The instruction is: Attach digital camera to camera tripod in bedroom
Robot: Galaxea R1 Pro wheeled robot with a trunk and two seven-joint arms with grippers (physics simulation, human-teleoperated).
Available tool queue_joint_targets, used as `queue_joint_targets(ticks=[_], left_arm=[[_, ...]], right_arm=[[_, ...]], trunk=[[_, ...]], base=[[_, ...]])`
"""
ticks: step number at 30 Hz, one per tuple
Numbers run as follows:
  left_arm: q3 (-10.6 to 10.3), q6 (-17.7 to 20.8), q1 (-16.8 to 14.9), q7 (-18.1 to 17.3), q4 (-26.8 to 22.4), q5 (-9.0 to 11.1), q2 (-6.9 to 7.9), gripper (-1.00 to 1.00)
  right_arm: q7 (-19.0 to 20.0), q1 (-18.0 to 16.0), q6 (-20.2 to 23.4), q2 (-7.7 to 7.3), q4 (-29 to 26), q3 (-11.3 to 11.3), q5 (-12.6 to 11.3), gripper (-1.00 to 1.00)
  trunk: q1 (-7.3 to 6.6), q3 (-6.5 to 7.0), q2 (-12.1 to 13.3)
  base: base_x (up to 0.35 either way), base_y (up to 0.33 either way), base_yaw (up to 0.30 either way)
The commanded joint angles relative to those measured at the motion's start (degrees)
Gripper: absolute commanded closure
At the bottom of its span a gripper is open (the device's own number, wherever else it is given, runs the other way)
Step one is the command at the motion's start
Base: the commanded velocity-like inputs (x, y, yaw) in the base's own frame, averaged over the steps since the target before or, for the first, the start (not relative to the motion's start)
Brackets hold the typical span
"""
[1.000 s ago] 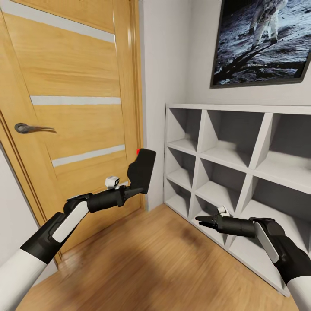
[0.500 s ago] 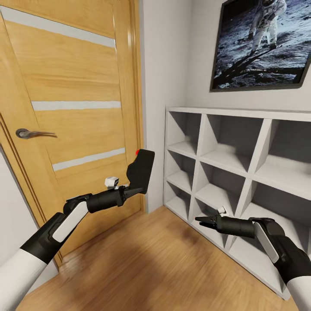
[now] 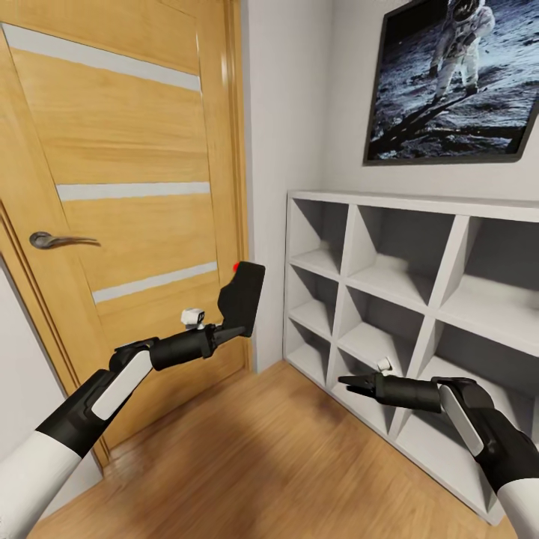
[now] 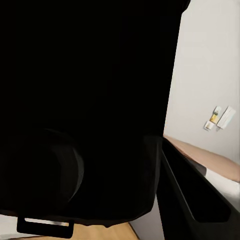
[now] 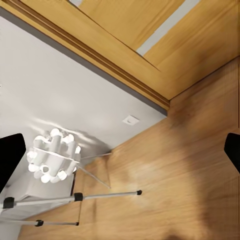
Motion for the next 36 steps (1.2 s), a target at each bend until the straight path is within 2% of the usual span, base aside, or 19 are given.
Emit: queue_joint_targets(ticks=[1, 8, 12, 18, 20, 21, 23, 25, 26, 27, 28, 29, 30, 31, 32, 33, 34, 35, 36], left_arm=[[-0.1, 0.3, -0.1, -0.1, 0.1, 0.5, 0.05, 1.00], [-0.1, 0.3, -0.1, 0.0, 0.8, 0.5, 0.05, 1.00], [0.1, 0.3, -0.1, 0.0, 2.8, 0.5, 0.02, 1.00], [0.2, 0.5, -0.1, 0.4, 4.9, 0.5, -0.03, 1.00], [0.5, 1.6, -0.1, 2.8, 5.3, 0.5, -0.08, 1.00], [0.7, 3.2, -0.1, 8.1, 6.8, 0.5, -0.31, 1.00], [0.8, 4.1, -0.1, 12.0, 8.6, 0.6, -0.87, 1.00], [0.6, 5.8, -0.1, 21.2, 14.9, 0.5, -2.87, 1.00], [0.6, 6.3, -0.1, 23.6, 16.8, 0.5, -3.41, 1.00], [0.6, 7.5, -0.1, 28.1, 20.3, 0.4, -4.40, 1.00], [0.6, 8.2, -0.1, 30.2, 21.9, 0.4, -4.81, 1.00], [0.6, 9.6, -0.1, 34.0, 24.9, 0.4, -5.45, 1.00], [0.6, 10.3, -0.1, 35.6, 26.2, 0.3, -5.68, 1.00], [0.6, 11.4, -0.1, 38.7, 28.8, 0.4, -6.17, 1.00], [0.5, 11.7, -0.1, 40.1, 30.2, 0.4, -6.44, 1.00], [0.4, 12.2, 0.0, 42.4, 33.8, 0.4, -7.28, 1.00], [0.4, 12.3, 0.0, 43.4, 36.2, 0.3, -7.92, 1.00], [0.3, 11.9, 0.2, 44.9, 42.2, 0.0, -9.55, 1.00], [0.2, 11.3, 0.3, 45.5, 45.6, -0.3, -10.51, 1.00]], right_arm=[[0.0, 0.0, 0.2, -0.02, 0.0, 0.1, -0.1, -1.00], [-0.4, 0.0, 0.2, 0.07, 0.0, 0.3, -0.1, -1.00], [-1.5, 0.0, 0.2, 0.21, 0.0, 0.3, -0.1, -1.00], [-8.6, 0.0, 0.1, 0.64, 0.0, 0.3, -0.1, -1.00], [-14.4, 0.0, -0.4, 0.84, 0.9, 0.1, -0.2, -1.00], [-19.4, 0.0, -2.1, 1.13, 3.5, 0.0, -0.2, -1.00], [-22.0, 0.0, -3.7, 1.54, 5.4, 0.0, -0.2, -1.00], [-27.4, 0.0, -8.0, 2.35, 9.7, 0.1, -0.2, -1.00], [-28.8, 0.0, -9.0, 2.51, 10.9, 0.2, -0.2, -1.00], [-31.7, 0.0, -10.8, 2.78, 13.6, 0.3, -0.1, -1.00], [-33.1, 0.0, -11.5, 2.94, 15.3, 0.4, -0.1, -1.00], [-35.8, 0.0, -12.7, 3.28, 18.8, 0.4, 0.0, -1.00], [-37.1, 0.0, -13.1, 3.48, 20.6, 0.5, 0.2, -1.00], [-39.3, 0.0, -13.8, 4.00, 25.5, 0.9, 1.6, -1.00], [-40.2, 0.0, -14.1, 4.30, 28.1, 1.2, 2.8, -1.00], [-41.4, 0.0, -15.2, 4.91, 32.9, 2.0, 5.2, -1.00], [-41.8, 0.0, -15.9, 5.19, 35.1, 2.3, 6.5, -1.00], [-42.3, 0.0, -18.0, 5.64, 39.4, 2.8, 8.9, -1.00], [-42.5, 0.0, -19.4, 5.80, 41.5, 2.9, 10.0, -1.00]], trunk=[[-0.23, 0.12, 0.4], [-1.77, 1.38, 3.2], [-2.65, 2.10, 4.8], [-3.97, 3.18, 7.2], [-4.41, 3.54, 8.0], [-4.62, 3.71, 8.4], [-5.06, 4.07, 9.2], [-5.50, 4.43, 10.0], [-5.72, 4.61, 10.4], [-5.94, 4.79, 10.8], [-6.16, 4.97, 11.2], [-6.38, 5.15, 11.6], [-6.60, 5.33, 12.0], [-6.82, 5.51, 12.4], [-7.04, 5.69, 12.8], [-7.26, 5.87, 13.2], [-7.48, 6.05, 13.6], [-7.70, 6.23, 14.0], [-7.92, 6.41, 14.4]], base=[[0.000, 0.000, 0.000], [0.000, 0.000, 0.000], [0.000, 0.000, 0.000], [0.000, 0.000, 0.000], [0.000, 0.000, 0.000], [0.000, 0.000, 0.000], [0.000, 0.000, 0.000], [0.000, 0.000, 0.000], [0.000, 0.000, 0.000], [0.000, 0.000, 0.000], [0.000, 0.000, 0.000], [0.000, 0.000, 0.000], [0.000, 0.000, 0.000], [0.000, 0.000, 0.000], [0.000, 0.000, 0.000], [0.000, 0.000, 0.000], [0.000, 0.000, 0.000], [0.000, 0.000, 0.000], [0.000, 0.000, 0.000]])
